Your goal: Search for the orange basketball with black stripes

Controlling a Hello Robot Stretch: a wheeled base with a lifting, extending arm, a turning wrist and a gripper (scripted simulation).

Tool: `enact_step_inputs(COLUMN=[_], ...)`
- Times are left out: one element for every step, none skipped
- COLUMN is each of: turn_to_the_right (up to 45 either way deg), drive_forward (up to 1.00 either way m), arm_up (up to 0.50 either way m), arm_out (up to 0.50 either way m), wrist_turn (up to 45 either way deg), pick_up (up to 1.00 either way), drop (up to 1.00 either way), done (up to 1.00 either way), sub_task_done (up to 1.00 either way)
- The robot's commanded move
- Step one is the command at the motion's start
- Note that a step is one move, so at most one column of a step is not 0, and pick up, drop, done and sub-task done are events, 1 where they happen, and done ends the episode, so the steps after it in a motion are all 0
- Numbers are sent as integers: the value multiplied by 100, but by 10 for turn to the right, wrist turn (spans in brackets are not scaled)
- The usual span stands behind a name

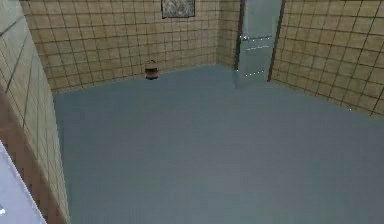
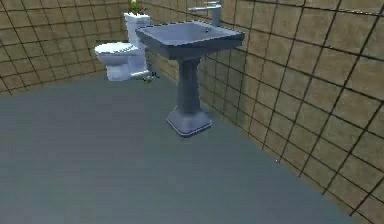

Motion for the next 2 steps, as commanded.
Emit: enact_step_inputs(turn_to_the_right=[0,0], drive_forward=[90,100], arm_up=[0,0], arm_out=[0,0], wrist_turn=[0,0], pick_up=[0,0], drop=[0,0], done=[0,0], sub_task_done=[0,0])
